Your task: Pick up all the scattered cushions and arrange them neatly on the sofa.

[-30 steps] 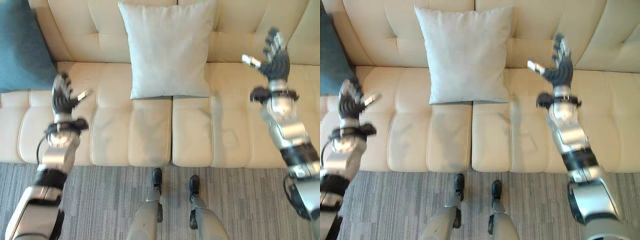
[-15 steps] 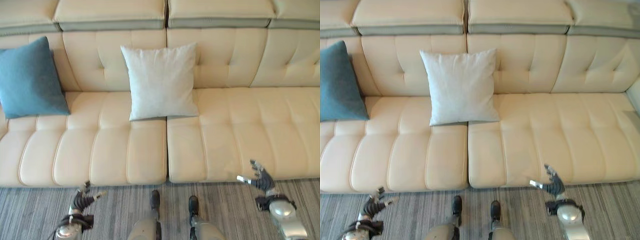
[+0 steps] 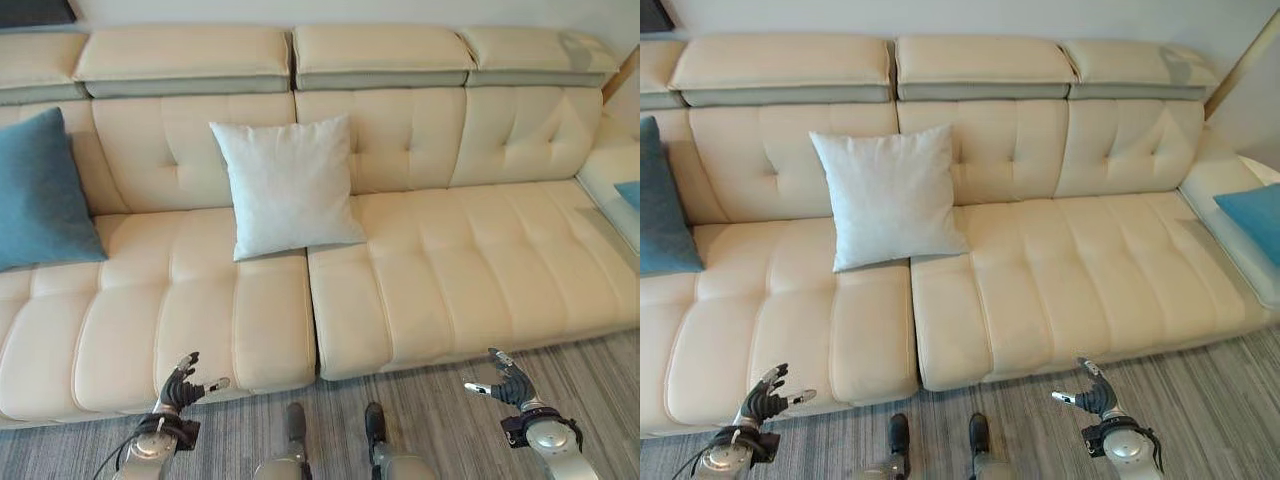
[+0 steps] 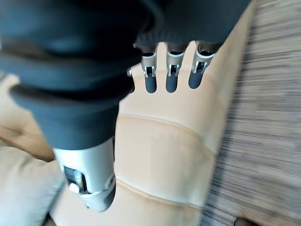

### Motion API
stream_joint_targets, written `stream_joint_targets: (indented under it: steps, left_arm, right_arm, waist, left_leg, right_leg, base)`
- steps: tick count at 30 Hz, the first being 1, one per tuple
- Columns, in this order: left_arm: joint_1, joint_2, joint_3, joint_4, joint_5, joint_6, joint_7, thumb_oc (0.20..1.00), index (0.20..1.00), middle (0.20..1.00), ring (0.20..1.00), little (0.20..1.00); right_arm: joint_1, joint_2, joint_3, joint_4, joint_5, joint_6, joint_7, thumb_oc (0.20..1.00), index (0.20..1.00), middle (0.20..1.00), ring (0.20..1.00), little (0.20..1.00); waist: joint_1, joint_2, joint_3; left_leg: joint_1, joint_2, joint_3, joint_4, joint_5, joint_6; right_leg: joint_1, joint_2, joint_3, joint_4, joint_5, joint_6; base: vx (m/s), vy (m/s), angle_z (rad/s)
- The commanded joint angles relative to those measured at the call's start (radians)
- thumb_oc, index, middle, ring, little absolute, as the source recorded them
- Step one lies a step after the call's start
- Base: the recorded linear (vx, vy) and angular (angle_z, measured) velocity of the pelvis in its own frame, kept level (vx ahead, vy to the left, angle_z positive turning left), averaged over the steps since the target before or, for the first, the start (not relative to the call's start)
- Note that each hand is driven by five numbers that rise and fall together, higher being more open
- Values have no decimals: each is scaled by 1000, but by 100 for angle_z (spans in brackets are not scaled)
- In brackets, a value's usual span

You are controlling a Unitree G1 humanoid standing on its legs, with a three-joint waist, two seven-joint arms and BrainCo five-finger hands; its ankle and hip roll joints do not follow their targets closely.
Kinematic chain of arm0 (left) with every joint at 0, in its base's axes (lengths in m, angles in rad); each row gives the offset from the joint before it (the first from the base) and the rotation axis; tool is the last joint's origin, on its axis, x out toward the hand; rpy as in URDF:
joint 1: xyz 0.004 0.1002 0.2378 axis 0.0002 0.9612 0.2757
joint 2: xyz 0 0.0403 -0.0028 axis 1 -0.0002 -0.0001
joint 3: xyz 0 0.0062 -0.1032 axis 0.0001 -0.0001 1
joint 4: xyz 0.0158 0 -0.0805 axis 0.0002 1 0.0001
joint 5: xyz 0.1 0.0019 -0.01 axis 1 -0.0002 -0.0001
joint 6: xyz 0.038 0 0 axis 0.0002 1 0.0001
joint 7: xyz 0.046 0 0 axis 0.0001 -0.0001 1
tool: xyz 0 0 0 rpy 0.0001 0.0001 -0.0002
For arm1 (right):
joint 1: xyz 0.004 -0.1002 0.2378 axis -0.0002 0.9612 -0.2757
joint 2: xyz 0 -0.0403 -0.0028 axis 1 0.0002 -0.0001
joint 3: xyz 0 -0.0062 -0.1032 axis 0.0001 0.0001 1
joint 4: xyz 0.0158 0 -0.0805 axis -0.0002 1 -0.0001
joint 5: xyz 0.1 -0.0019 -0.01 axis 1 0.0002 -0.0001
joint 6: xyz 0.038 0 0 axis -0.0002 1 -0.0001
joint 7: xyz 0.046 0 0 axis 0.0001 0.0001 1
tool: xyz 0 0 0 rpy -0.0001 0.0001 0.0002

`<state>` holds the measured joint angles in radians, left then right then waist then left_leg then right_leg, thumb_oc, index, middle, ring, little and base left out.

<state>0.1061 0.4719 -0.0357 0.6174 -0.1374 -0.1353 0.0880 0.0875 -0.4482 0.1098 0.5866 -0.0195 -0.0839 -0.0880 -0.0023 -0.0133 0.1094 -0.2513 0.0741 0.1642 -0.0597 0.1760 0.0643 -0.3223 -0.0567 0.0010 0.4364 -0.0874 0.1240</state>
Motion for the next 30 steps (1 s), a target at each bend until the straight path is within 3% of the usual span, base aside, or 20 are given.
stream_joint_targets:
  steps: [1,2,4,5,6,10,11,12,13,17,24,30]
  left_arm:
    - [6,42,27,-13,-5,-35,30,1000,1000,1000,1000,1000]
    - [-4,25,17,-17,-17,-39,33,1000,1000,1000,1000,1000]
    - [-5,1,15,-27,-46,-41,39,1000,1000,1000,1000,1000]
    - [-9,-12,3,-41,-43,-41,40,1000,1000,1000,1000,1000]
    - [-9,-12,3,-41,-43,-41,40,1000,1000,1000,1000,1000]
    - [-16,-22,-24,-56,-29,-41,19,1000,1000,1000,1000,1000]
    - [-13,-28,-21,-52,-28,-37,12,1000,1000,1000,1000,1000]
    - [-13,-28,-20,-52,-28,-37,12,1000,1000,1000,1000,1000]
    - [-9,-35,-16,-55,-38,-34,8,1000,1000,1000,1000,1000]
    - [3,-47,-20,-57,-41,-33,8,1000,1000,1000,1000,1000]
    - [-4,-30,-32,-46,-11,-16,-4,1000,1000,1000,1000,1000]
    - [6,-10,-28,-56,8,-4,-8,1000,1000,1000,1000,1000]
  right_arm:
    - [-27,-9,-19,-45,-4,-35,-39,1000,1000,1000,1000,1000]
    - [-41,-10,-15,-48,-3,-27,-50,1000,1000,1000,1000,1000]
    - [-46,-23,-19,-61,6,-29,-58,1000,1000,1000,1000,1000]
    - [-45,-36,-28,-68,18,-28,-68,1000,1000,1000,1000,1000]
    - [-45,-37,-29,-68,18,-28,-68,1000,1000,1000,1000,1000]
    - [-46,-43,-31,-72,36,-25,-59,1000,1000,1000,1000,1000]
    - [-38,-46,-25,-77,30,-25,-52,1000,1000,1000,1000,1000]
    - [-38,-46,-25,-77,30,-24,-52,1000,1000,1000,1000,1000]
    - [-31,-44,-27,-92,35,-28,-41,1000,1000,1000,1000,1000]
    - [-18,-31,-35,-93,46,-30,-35,1000,1000,1000,1000,1000]
    - [-7,-6,-61,-68,93,-23,-31,1000,1000,1000,1000,1000]
    - [-21,23,-62,-70,133,-20,-26,1000,1000,1000,1000,1000]
  waist:
    - [23,-19,-3]
    - [44,-27,-6]
    - [50,-20,-3]
    - [43,-9,11]
    - [42,-8,11]
    - [12,-20,28]
    - [0,-37,32]
    - [-1,-37,30]
    - [-8,-50,34]
    - [-18,-44,16]
    - [-47,-45,-10]
    - [-71,-45,6]
  left_leg:
    - [-17,-18,-93,6,-50,-105]
    - [-48,-14,-97,11,-18,-127]
    - [-89,-8,-98,16,20,-160]
    - [-107,-7,-85,-1,27,-182]
    - [-108,-7,-87,-1,28,-182]
    - [-99,-37,-89,103,-52,-153]
    - [-65,-54,-113,185,-135,-135]
    - [-69,-53,-114,186,-133,-135]
    - [-27,-73,-153,250,-207,-132]
    - [22,-87,-201,213,-228,-121]
    - [68,-88,-175,148,-230,-105]
    - [97,-66,-41,155,-264,-80]
  right_leg:
    - [180,-5,19,-105,47,9]
    - [281,24,9,-237,-57,-27]
    - [303,59,6,-356,-63,-53]
    - [298,77,-7,-408,-36,-61]
    - [299,78,-8,-410,-35,-61]
    - [275,53,-43,-439,13,-56]
    - [253,28,-51,-430,37,-54]
    - [251,29,-52,-430,39,-54]
    - [228,15,-49,-424,54,-54]
    - [218,28,-35,-432,62,-50]
    - [204,29,-5,-431,77,-38]
    - [140,47,92,-381,102,-14]
  base:
    - [-165,-219,-9]
    - [-197,-259,-3]
    - [-321,-295,15]
    - [-273,-164,18]
    - [-308,-136,36]
    - [-276,-44,38]
    - [-243,-1,41]
    - [-269,2,28]
    - [-116,4,11]
    - [-39,50,0]
    - [2,82,-21]
    - [-17,79,-87]
